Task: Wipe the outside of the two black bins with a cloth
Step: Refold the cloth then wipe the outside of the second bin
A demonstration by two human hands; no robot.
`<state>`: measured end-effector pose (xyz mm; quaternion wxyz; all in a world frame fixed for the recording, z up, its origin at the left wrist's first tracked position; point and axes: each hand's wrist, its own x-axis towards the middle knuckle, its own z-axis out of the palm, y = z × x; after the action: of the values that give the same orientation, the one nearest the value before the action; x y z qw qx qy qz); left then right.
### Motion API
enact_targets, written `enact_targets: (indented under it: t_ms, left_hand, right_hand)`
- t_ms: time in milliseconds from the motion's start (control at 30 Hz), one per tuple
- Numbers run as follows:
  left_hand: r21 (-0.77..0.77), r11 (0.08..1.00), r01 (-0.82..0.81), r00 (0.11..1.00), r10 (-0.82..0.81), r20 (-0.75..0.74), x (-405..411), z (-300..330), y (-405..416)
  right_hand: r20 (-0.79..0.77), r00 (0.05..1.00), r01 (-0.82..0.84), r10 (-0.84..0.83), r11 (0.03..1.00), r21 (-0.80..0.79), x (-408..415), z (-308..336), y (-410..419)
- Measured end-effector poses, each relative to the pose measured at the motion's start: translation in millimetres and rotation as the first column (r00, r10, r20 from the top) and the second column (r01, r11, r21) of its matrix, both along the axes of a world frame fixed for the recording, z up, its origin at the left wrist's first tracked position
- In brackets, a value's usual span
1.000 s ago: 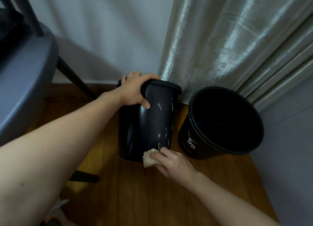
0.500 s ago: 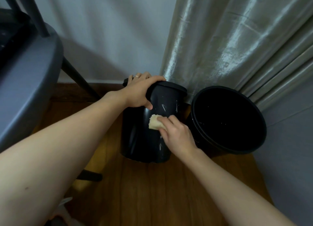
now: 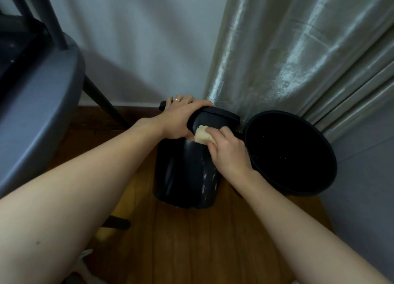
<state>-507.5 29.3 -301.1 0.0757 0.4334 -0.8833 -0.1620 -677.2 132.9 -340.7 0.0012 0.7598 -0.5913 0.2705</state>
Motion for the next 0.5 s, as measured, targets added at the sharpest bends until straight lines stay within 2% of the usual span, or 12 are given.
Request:
enact_targets:
  t_ms: [233,300,433,500]
  left_hand:
    - [0.007,1.0,-0.011,1.0,0.011,0.015,-0.4,1.3,-0.3]
    - [0.003,1.0,-0.011,1.0,0.011,0.019,-0.3,1.8,0.8]
    - [0.0,1.0,0.002,1.0,-0.002,0.018,-3.0,1.0,2.7]
    - [-0.003,1.0,0.008,1.0,-0.008,0.014,-3.0,0.0,2.7]
  right_hand:
    - [-0.027,0.983,-0.178,0.18,0.981,0.071,-11.0,-19.3,21.5]
    - [-0.005,0.99,-0.137,0.138,0.988,0.069,-11.2,-15.1,14.7]
    - [0.105,0.993,0.05,-0.057,0.996,0.067,-3.3,-0.3,-9.4]
    - [0.118,0.991,0.056,-0.063,0.997,0.06,4.4,6.5,-19.4]
